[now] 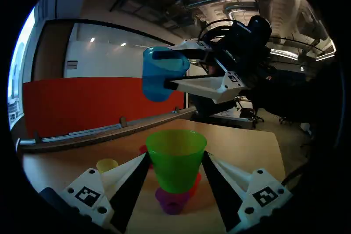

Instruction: Pour water

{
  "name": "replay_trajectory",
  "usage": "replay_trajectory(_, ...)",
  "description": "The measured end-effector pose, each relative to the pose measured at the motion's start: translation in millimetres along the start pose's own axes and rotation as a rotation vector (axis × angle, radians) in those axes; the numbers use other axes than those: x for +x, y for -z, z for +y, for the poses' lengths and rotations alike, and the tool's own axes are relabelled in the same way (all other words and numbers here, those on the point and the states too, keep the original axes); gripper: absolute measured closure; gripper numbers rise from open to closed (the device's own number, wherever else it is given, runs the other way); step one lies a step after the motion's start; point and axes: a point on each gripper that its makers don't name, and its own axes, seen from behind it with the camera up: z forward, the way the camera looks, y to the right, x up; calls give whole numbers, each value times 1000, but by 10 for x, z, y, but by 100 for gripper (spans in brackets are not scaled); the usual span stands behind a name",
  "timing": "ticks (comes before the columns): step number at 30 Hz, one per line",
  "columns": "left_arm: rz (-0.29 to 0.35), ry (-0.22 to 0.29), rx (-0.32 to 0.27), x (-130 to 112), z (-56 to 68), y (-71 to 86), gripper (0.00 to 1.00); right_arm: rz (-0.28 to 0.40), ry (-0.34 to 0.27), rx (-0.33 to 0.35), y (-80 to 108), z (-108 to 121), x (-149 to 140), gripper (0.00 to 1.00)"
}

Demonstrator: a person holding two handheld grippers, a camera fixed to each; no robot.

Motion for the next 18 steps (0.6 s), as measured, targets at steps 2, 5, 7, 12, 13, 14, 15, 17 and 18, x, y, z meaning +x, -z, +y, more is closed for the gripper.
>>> replay_trajectory(2, 1, 1, -4, -1, 14, -6, 17, -3, 10, 3, -5, -8, -1, 10)
replay_trajectory(5, 1, 1, -6, -5, 26, -13, 17, -5, 28, 3, -10, -12, -1, 10)
replay_trajectory(7, 1, 0, -7, -9, 30, -17, 17, -7, 40, 3, -11, -10, 2, 10)
replay_trajectory(12, 3, -2, -8, -3, 28, -18, 17, -14, 75, 4, -18, -2, 10, 10)
replay_trajectory(13, 4, -2, -8, 2, 27, -19, 17, -16, 82, 4, -20, -1, 10, 10)
replay_trajectory(14, 6, -3, -7, 9, 26, -19, 17, -18, 89, 5, -22, -1, 10, 10)
replay_trajectory(15, 7, -3, -7, 14, 25, -20, 17, -19, 95, 6, -25, 0, 10, 10)
replay_trajectory(17, 9, -1, -7, 26, 25, -21, 17, -20, 105, 7, -30, 5, 13, 10)
replay_trajectory(18, 10, -1, -7, 31, 25, -21, 16, -21, 110, 7, -33, 8, 15, 10)
